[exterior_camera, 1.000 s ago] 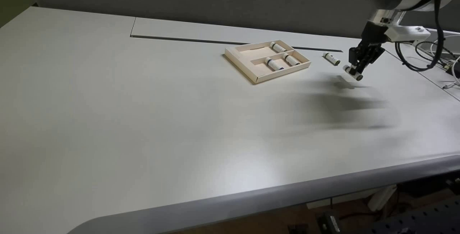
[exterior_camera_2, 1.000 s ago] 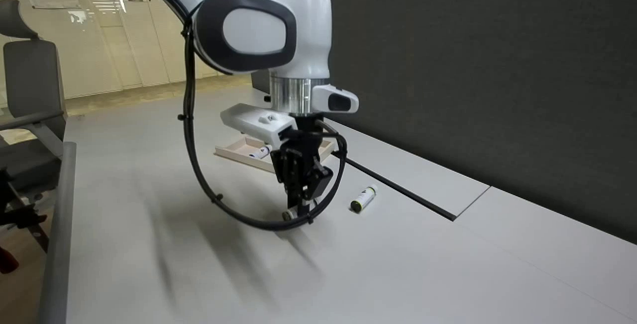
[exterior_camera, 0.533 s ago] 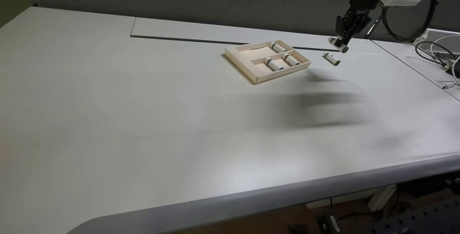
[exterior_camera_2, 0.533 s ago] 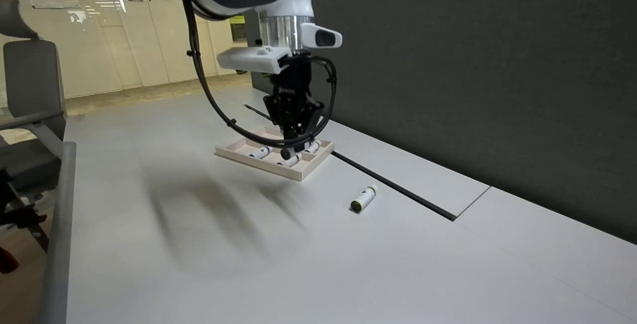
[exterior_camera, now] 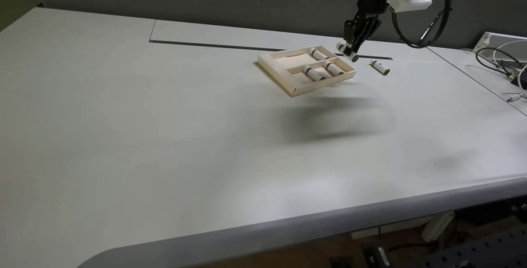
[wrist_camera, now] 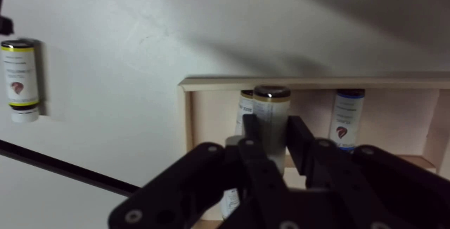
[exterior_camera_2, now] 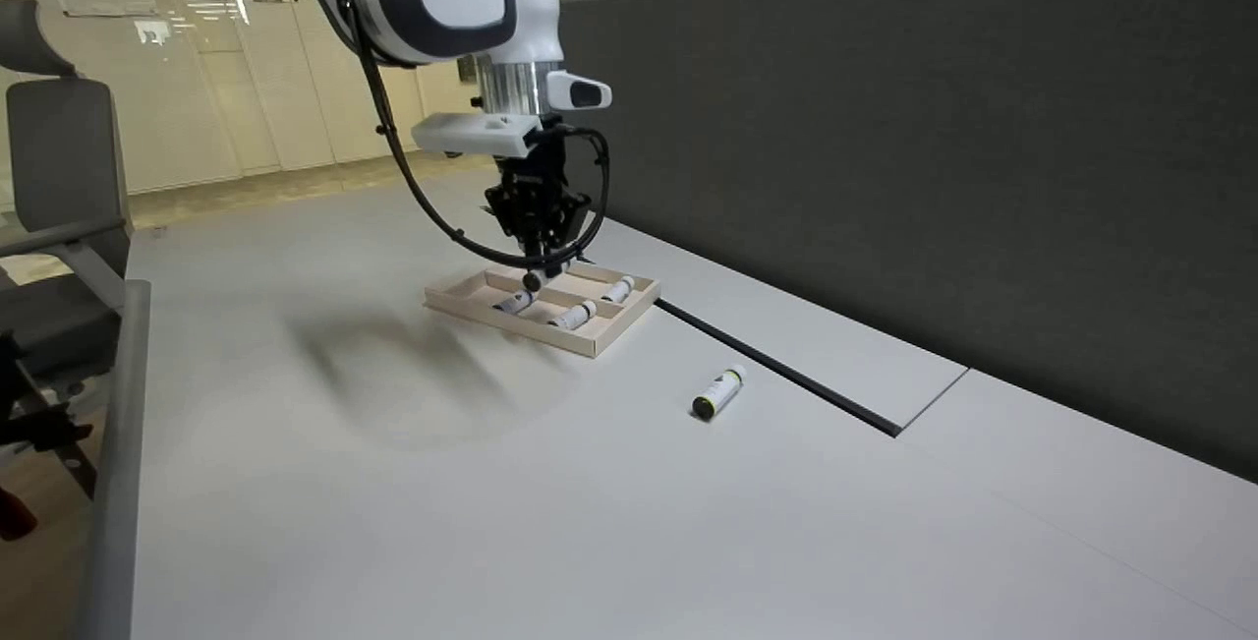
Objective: Pick up one bottle from the table. put the bottle one the tray
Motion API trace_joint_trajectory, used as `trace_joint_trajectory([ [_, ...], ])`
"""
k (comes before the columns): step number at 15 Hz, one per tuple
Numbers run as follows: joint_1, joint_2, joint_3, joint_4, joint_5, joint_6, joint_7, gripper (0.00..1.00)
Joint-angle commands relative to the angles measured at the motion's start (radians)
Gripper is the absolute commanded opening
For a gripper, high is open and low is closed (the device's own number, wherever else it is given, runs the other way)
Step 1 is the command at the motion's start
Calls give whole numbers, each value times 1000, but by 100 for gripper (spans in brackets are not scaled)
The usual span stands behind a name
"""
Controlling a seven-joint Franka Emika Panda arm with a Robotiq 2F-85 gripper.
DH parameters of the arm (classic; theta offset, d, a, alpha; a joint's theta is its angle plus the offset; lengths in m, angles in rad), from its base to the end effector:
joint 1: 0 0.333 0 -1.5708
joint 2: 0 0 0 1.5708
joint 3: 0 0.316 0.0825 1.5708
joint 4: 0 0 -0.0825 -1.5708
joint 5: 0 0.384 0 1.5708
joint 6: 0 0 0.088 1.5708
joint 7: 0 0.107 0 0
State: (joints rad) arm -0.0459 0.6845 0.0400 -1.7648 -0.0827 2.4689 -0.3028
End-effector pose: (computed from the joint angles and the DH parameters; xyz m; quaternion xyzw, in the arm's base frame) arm 0.6625 -0.0058 0.1778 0.9844 0.1750 0.0081 0.0149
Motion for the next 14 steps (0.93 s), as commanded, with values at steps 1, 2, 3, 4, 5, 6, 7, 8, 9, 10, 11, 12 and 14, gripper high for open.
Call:
trace_joint_trajectory([
  [1,17,77,13,77,-12,7,1,7],
  [2,20,96,17,93,-10,6,-1,7],
  [3,24,112,19,107,-11,6,-2,7],
  [4,24,125,23,122,-10,6,-4,7],
  [5,24,138,27,137,-8,-1,-7,7],
  [6,24,148,28,148,-7,-3,-8,7],
  [7,23,157,31,159,-7,-3,-11,7],
  [8,22,168,32,169,-6,-5,-13,7],
  [9,21,176,33,179,-6,-9,-14,7],
  [10,22,184,31,188,-6,-17,-12,7],
  [11,25,190,28,194,-7,-26,-6,7],
  [12,25,195,27,201,-6,-33,-4,7],
  [14,25,196,28,203,-4,-40,-1,7],
])
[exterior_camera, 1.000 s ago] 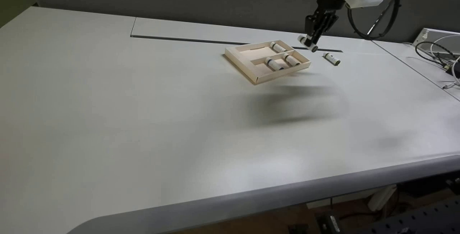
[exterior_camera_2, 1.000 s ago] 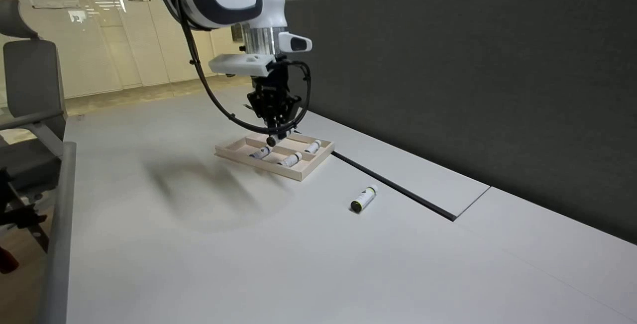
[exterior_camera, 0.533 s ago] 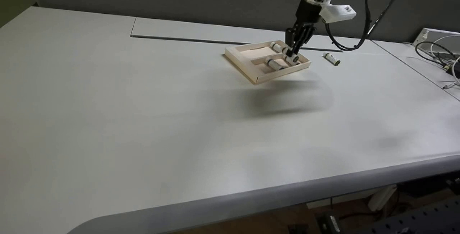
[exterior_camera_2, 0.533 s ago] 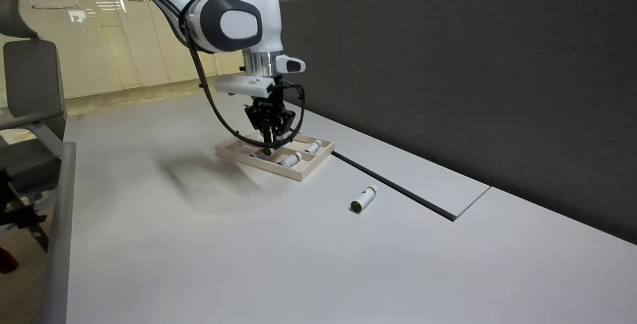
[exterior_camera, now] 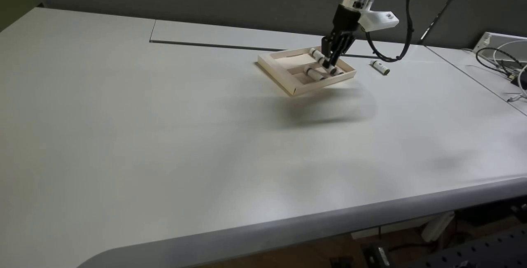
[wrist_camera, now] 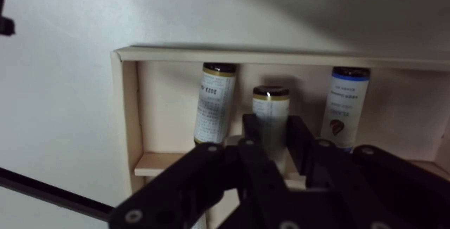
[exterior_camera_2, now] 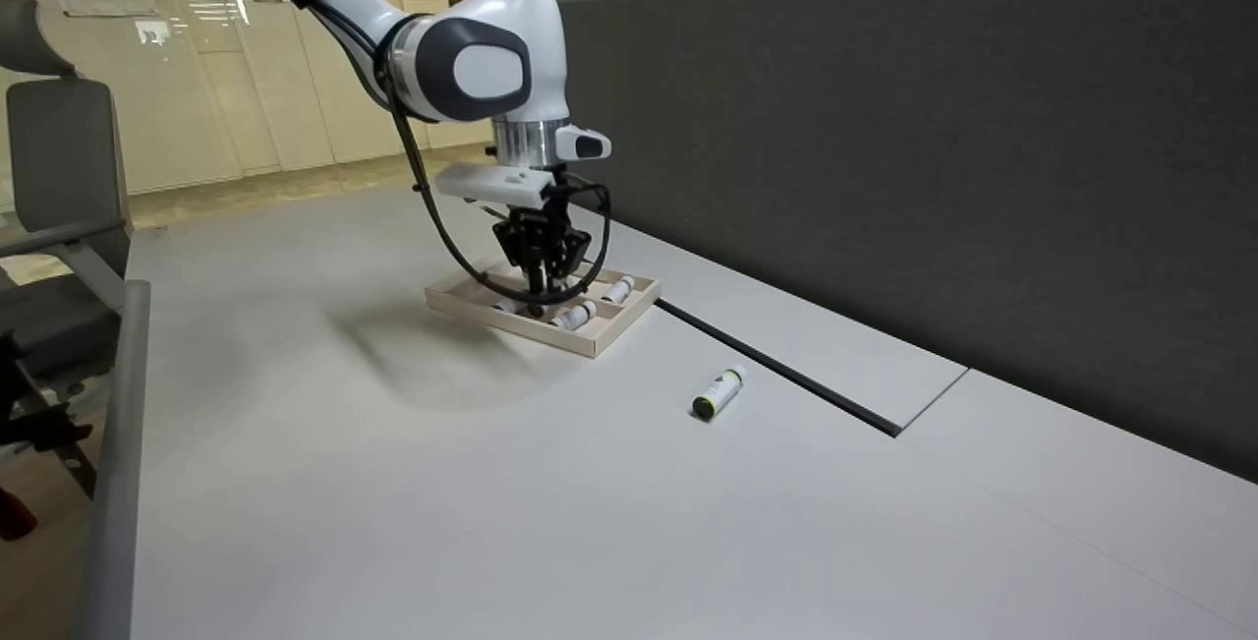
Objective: Pick up one bottle from the table. put the bottle one the tray
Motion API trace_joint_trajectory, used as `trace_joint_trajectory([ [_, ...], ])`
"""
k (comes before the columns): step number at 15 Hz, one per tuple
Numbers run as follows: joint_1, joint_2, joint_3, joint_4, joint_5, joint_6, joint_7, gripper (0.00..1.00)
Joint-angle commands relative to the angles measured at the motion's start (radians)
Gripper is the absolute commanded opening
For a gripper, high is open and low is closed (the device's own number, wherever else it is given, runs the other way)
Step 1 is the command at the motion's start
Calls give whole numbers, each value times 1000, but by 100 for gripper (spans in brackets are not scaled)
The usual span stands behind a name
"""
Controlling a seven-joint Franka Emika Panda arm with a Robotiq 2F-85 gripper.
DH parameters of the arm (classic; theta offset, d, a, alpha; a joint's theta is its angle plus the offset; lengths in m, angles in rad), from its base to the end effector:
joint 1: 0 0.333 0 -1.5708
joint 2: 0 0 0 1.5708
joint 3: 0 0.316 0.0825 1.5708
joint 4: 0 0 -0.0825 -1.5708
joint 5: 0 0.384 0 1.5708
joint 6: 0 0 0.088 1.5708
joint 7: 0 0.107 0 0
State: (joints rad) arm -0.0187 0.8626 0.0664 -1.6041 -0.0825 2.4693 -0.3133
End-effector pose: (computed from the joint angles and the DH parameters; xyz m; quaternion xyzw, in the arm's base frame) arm 0.6860 0.0277 0.1219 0.9798 0.1997 0.0025 0.0009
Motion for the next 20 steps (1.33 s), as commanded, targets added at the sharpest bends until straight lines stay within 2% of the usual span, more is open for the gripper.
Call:
trace_joint_trajectory([
  [1,-3,13,3,39,-3,-44,8,7],
  [20,-2,-30,2,-40,5,-70,27,7],
])
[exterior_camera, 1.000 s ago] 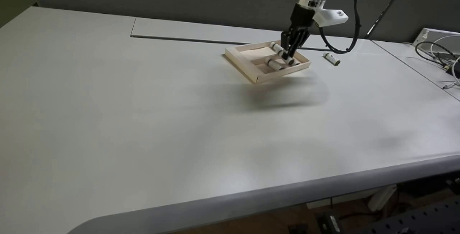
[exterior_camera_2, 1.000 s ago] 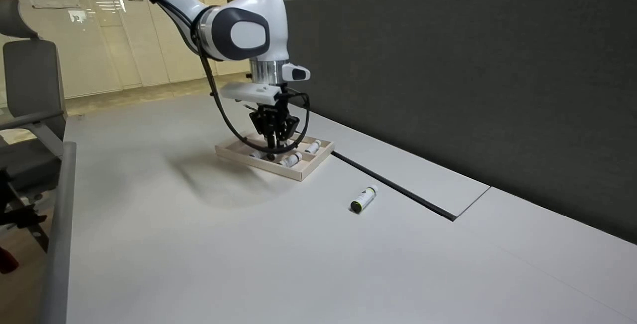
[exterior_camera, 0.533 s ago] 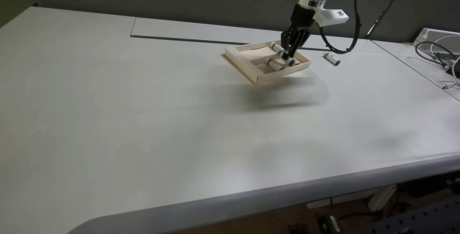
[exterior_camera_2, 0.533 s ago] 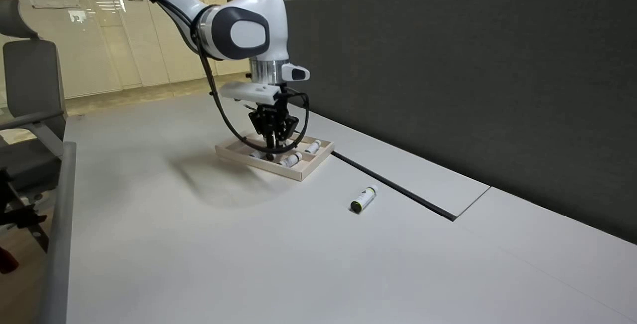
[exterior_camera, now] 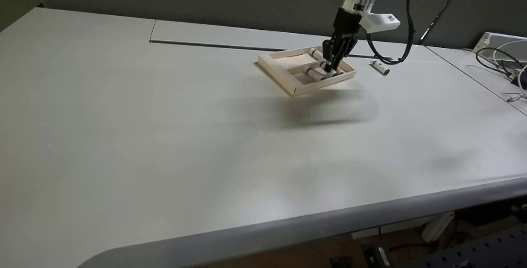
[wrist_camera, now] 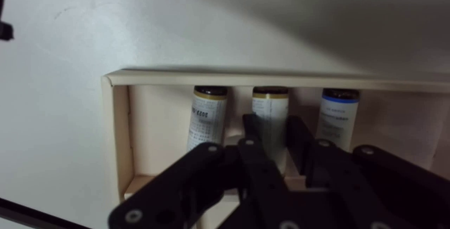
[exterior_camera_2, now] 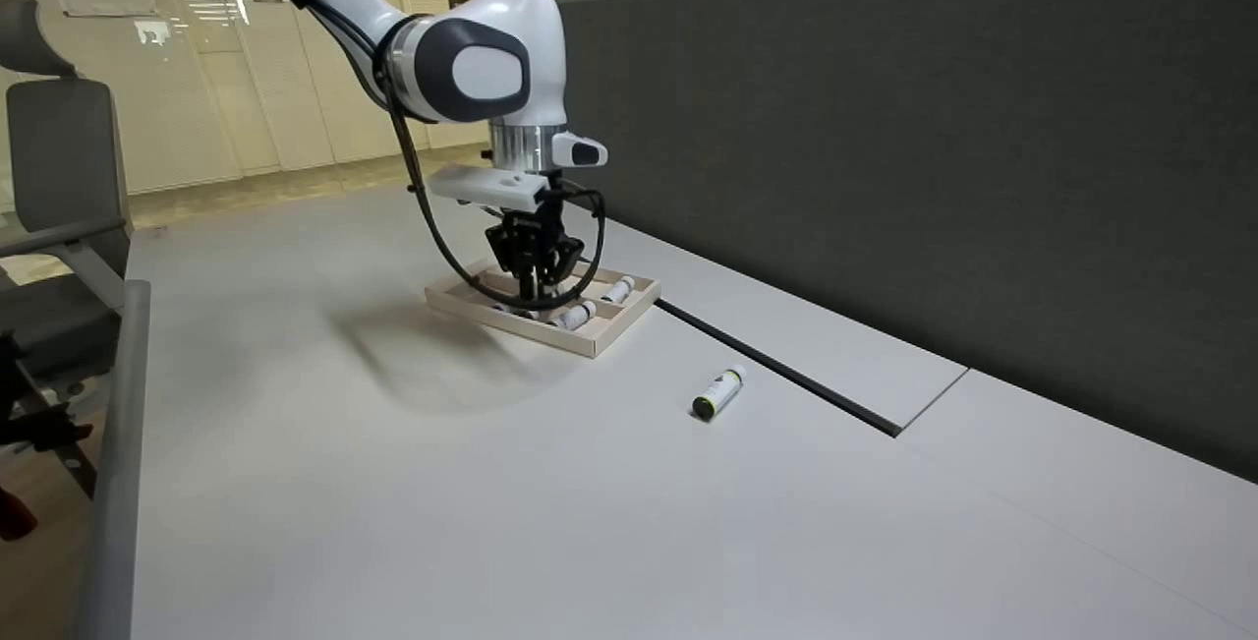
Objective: Pick up one bottle from the table. put the bottle one the tray
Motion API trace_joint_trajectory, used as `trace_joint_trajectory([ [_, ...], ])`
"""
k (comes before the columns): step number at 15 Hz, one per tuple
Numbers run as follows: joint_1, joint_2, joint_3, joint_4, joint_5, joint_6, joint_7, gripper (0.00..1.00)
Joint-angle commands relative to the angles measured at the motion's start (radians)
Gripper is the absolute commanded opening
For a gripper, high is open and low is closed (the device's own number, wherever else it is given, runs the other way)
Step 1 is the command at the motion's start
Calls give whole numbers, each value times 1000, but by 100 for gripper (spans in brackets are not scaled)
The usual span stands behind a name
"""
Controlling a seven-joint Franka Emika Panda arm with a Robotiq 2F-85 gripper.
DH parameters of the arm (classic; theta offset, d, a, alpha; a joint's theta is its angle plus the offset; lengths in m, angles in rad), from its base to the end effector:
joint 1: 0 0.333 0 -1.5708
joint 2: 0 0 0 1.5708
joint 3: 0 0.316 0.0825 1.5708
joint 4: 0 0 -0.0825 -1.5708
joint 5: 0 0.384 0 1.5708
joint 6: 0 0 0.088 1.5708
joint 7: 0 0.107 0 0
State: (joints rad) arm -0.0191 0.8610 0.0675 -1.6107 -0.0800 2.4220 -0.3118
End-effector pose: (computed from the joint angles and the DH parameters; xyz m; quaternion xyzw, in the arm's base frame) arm 0.6789 0.0277 0.1164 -0.9799 -0.1983 0.0232 0.0033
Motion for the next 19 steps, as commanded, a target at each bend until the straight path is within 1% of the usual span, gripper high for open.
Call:
trace_joint_trajectory([
  [1,-2,-29,1,-37,3,-25,26,7],
  [3,-1,-32,-2,-40,0,-31,27,7],
  [4,-2,-35,-4,-39,0,-36,29,51],
  [5,-3,-42,-6,-40,-2,-34,28,52],
  [6,-5,-51,-8,-42,-2,-33,28,57],
  [7,-8,-65,-9,-46,-2,-31,26,65],
  [9,-19,-114,-8,-64,0,-32,16,77],
  [10,-27,-144,-5,-74,4,-40,7,85],
  [12,-44,-211,-2,-101,8,-56,-12,98],
  [14,-52,-287,-11,-136,-2,-87,-25,100],
  [15,-39,-186,-10,-54,0,-59,-11,100],
  [17,-43,-218,-11,-65,1,-70,-15,100],
  [19,-39,-200,-9,-65,0,-63,-14,100],
])
